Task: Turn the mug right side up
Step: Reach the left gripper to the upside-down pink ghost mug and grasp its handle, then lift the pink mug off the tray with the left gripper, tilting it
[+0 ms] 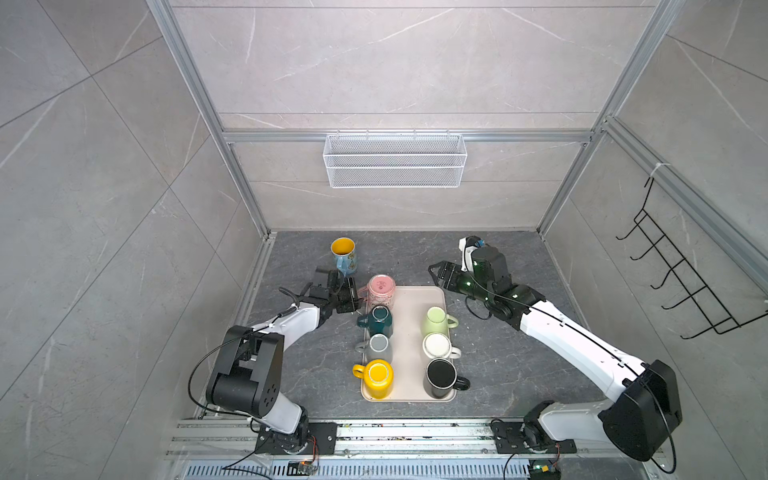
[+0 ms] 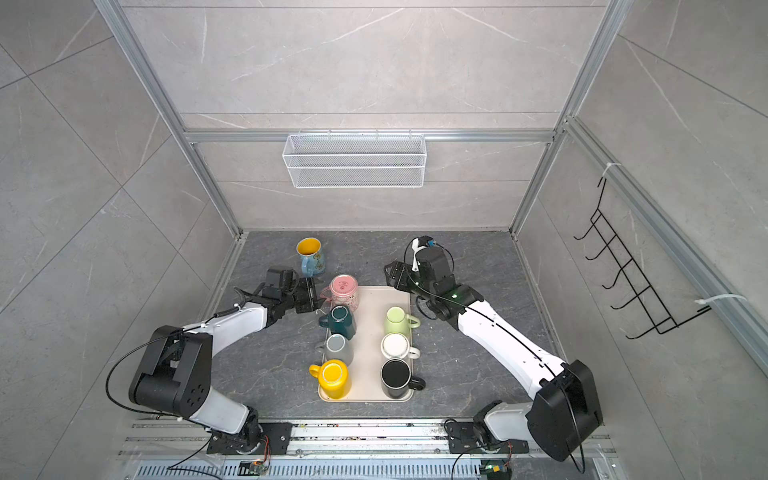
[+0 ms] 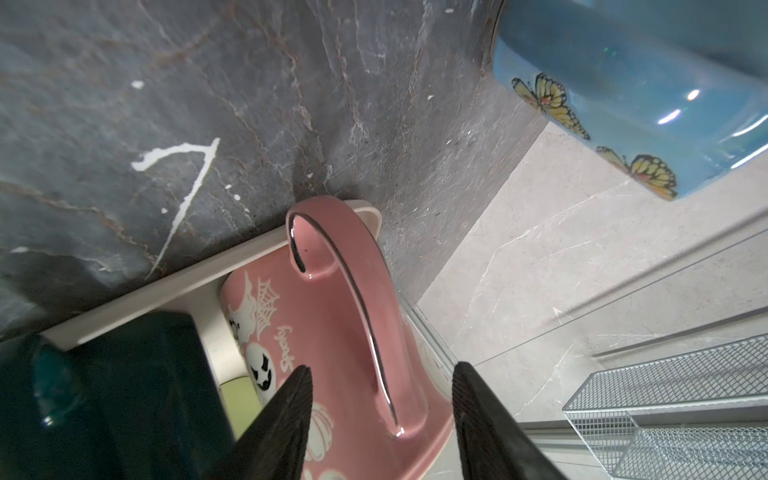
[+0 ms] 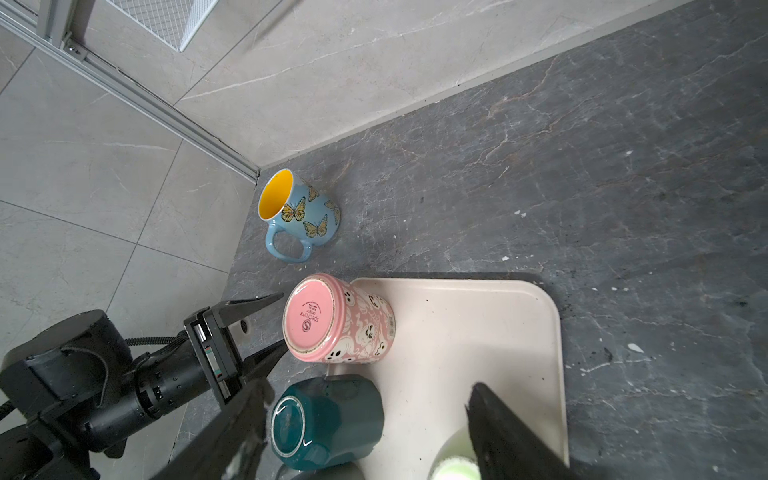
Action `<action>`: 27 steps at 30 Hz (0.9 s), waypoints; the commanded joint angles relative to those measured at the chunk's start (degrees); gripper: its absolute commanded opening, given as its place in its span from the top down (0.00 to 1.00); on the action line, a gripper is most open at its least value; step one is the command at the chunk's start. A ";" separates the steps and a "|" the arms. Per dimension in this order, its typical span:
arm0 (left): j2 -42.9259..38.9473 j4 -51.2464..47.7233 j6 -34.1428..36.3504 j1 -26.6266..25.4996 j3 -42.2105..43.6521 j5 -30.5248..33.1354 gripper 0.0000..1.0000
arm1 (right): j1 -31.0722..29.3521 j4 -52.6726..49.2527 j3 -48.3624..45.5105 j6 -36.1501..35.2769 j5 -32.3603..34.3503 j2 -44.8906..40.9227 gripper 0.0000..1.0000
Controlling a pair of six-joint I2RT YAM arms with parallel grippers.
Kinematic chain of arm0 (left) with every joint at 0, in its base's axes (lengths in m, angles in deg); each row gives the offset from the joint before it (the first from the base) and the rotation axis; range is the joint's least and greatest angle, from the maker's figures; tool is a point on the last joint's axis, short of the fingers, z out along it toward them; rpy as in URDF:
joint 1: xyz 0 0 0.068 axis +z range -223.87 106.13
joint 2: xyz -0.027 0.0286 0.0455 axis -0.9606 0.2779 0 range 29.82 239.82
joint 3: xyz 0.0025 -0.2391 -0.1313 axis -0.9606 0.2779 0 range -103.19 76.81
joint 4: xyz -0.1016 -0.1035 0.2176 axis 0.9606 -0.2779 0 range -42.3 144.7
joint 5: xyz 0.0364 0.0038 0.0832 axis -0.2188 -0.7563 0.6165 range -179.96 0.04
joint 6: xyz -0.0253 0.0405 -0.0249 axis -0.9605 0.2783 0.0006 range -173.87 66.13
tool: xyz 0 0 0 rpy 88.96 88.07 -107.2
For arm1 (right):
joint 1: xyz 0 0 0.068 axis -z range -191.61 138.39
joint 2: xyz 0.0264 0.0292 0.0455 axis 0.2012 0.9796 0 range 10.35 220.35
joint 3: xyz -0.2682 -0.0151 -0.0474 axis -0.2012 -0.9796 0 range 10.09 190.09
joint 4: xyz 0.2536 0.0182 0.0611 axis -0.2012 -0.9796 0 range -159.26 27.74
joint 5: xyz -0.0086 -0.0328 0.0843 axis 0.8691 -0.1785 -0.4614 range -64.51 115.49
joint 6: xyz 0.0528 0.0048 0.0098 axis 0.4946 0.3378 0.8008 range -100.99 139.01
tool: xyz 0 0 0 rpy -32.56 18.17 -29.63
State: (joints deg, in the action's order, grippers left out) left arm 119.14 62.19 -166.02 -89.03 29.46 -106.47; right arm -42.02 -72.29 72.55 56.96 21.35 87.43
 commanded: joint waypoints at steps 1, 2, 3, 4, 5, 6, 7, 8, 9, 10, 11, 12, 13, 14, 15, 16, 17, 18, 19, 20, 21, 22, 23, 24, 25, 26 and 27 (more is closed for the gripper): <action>1.87 2.27 -1.90 -0.31 -1.67 1.12 0.44 | 0.44 1.06 -0.93 0.66 -0.77 -1.32 0.23; 2.31 2.63 -2.03 -0.31 -1.60 1.24 0.44 | 0.53 1.06 -0.94 0.65 -0.81 -1.32 0.23; 2.53 2.75 -2.10 -0.42 -1.63 1.38 0.44 | 0.59 1.07 -1.00 0.64 -0.81 -1.36 0.23; 2.90 3.14 -2.10 -0.44 -1.68 1.63 0.44 | 0.69 1.06 -1.02 0.70 -0.80 -1.40 0.23; 3.22 3.64 -2.10 -0.52 -1.80 1.80 0.44 | 0.74 1.06 -1.02 0.72 -0.84 -1.41 0.23; 3.55 4.08 -2.12 -0.57 -1.91 1.81 0.45 | 0.87 1.11 -1.11 0.73 -0.86 -1.40 0.23; 4.03 4.59 -2.14 -0.57 -2.05 1.75 0.45 | 0.96 1.06 -1.19 0.78 -0.83 -1.45 0.23; 4.47 5.21 -2.10 -0.57 -2.14 1.73 0.46 | 1.01 1.06 -1.22 0.77 -0.86 -1.49 0.23; 4.73 5.71 -2.11 -0.59 -2.18 1.74 0.47 | 1.05 1.06 -1.36 0.73 -0.81 -1.57 0.23; 5.11 5.87 -2.12 -0.60 -2.32 1.75 0.47 | 1.14 1.13 -1.50 0.84 -0.83 -1.66 0.23; 5.38 5.87 -2.10 -0.57 -2.44 1.70 0.48 | 1.26 1.20 -1.61 0.86 -0.82 -1.75 0.23; 5.58 6.01 -2.10 -0.57 -2.40 1.83 0.49 | 1.31 1.15 -1.80 0.84 -0.78 -1.84 0.23; 5.75 6.20 -2.10 -0.66 -2.44 1.85 0.50 | 1.39 1.15 -1.94 0.88 -0.84 -1.98 0.23; 5.94 6.31 -2.10 -0.66 -2.40 2.04 0.51 | 1.49 1.14 -2.06 0.97 -0.87 -2.02 0.23; 6.11 6.44 -2.12 -0.66 -2.52 2.16 0.51 | 1.58 1.15 -2.14 0.95 -0.84 -2.11 0.23; 6.27 6.66 -2.10 -0.67 -2.53 2.24 0.52 | 1.65 1.16 -2.23 0.97 -0.82 -2.13 0.23; 6.60 6.93 -2.03 -0.75 -2.63 2.28 0.53 | 1.72 1.15 -2.32 1.05 -0.85 -2.19 0.23; 6.76 7.10 -1.88 -0.75 -2.83 2.22 0.54 | 1.71 1.23 -2.34 1.06 -0.80 -2.20 0.23; 7.13 7.23 -1.79 -0.82 -3.04 2.10 0.55 | 1.84 1.28 -2.47 1.07 -0.87 -2.19 0.23; 7.46 7.44 -1.75 -0.89 -3.22 1.88 0.55 | 1.85 1.32 -2.52 1.24 -0.87 -2.20 0.23; 7.70 7.73 -1.75 -0.91 -3.30 1.81 0.56 | 1.94 1.48 -2.51 1.18 -0.93 -2.20 0.23; 8.08 8.33 -1.82 -0.93 -3.30 1.66 0.56 | 2.00 1.42 -2.52 1.20 -0.95 -2.20 0.23; 8.42 8.83 -2.01 -0.93 -3.30 1.55 0.57 | 1.97 1.37 -2.59 1.21 -0.93 -2.21 0.23; 8.63 9.29 -2.10 -0.95 -3.23 1.48 0.57 | 2.08 1.32 -2.60 1.23 -0.92 -2.28 0.23; 8.90 9.70 -2.20 -1.01 -3.30 1.40 0.58 | 2.12 1.32 -2.65 1.17 -0.96 -2.28 0.23; 9.16 9.98 -2.29 -1.06 -3.28 1.29 0.59 | 2.20 1.36 -2.69 1.24 -0.90 -2.28 0.23; 9.28 10.18 -2.32 -1.10 -3.34 1.25 0.59 | 2.18 1.32 -2.78 1.28 -0.92 -2.29 0.22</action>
State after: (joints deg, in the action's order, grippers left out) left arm 127.49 69.77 -167.62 -89.77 27.86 -105.05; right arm -40.08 -71.80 70.63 57.27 20.91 86.53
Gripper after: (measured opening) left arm 0.414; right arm 0.774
